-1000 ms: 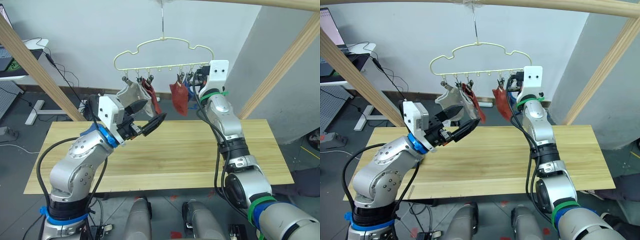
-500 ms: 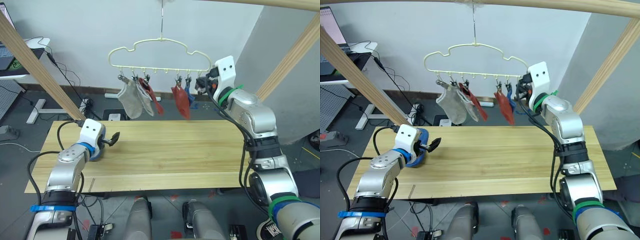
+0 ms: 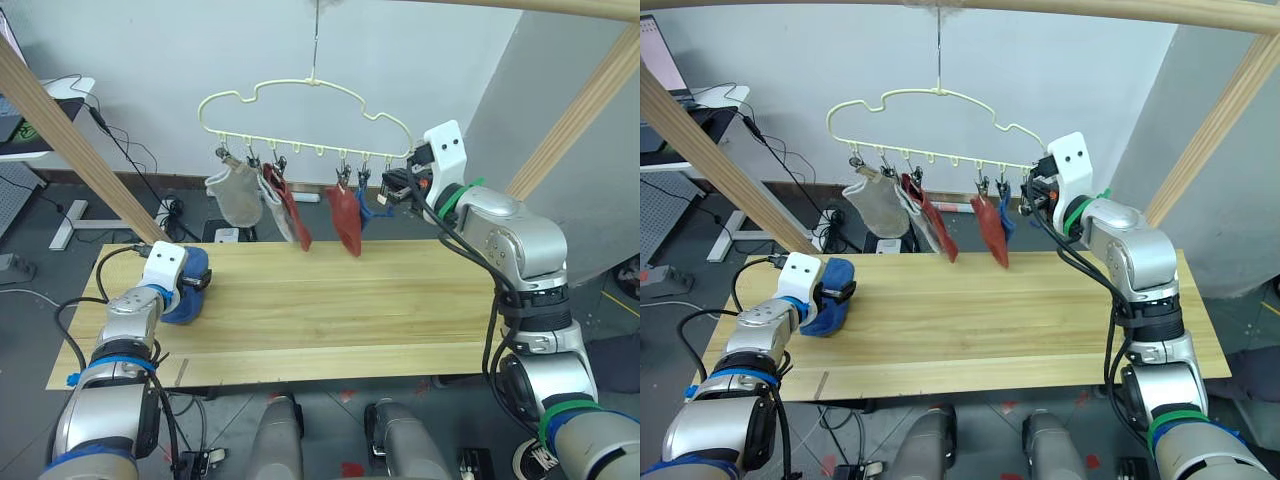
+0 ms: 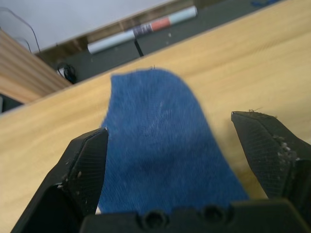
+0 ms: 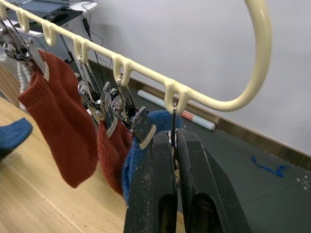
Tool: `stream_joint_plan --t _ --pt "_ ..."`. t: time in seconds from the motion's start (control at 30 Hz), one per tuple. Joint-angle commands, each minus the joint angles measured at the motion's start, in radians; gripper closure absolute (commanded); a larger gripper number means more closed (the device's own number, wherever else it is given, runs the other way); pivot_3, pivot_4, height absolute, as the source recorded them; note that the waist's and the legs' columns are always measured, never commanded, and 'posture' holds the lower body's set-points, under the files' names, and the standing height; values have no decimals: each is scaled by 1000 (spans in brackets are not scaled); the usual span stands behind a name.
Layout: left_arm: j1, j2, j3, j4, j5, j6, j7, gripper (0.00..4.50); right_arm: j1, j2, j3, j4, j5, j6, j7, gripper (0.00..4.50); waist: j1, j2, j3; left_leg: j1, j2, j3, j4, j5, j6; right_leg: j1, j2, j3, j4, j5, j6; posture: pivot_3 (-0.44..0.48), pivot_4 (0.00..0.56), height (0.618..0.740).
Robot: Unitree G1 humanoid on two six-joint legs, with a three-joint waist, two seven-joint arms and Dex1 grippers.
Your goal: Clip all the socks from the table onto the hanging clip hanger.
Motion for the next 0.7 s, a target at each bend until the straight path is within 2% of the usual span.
stream_joint_plan --t 0.03,0.2,0.3,0.4,0.7 --pt "-23 5 25 57 -3 48 -5 0 7 -1 -15 -55 15 17 -9 4474 0 0 0 0 0 0 0 0 0 0 0 0 0 0 0 14 243 740" --pt "-25 0 21 84 9 83 -24 0 12 4 -16 -72 20 34 -20 4474 -1 0 0 1 0 0 1 0 0 1 0 0 1 0 0 12 248 740" --pt "-22 0 15 78 16 84 -42 578 13 4 -18 -69 20 34 -22 4500 -1 0 0 1 0 0 1 0 0 1 0 0 1 0 0 14 249 740" --pt "-21 -2 18 76 11 92 -58 1472 9 6 -24 -62 20 32 -25 4500 -1 0 0 2 0 0 1 0 0 1 0 0 2 0 0 16 250 740" --pt "-11 -7 26 65 -1 111 -109 3653 0 7 -26 -31 14 7 -22 4500 -1 0 0 2 0 0 1 0 0 1 0 0 2 0 0 23 251 740"
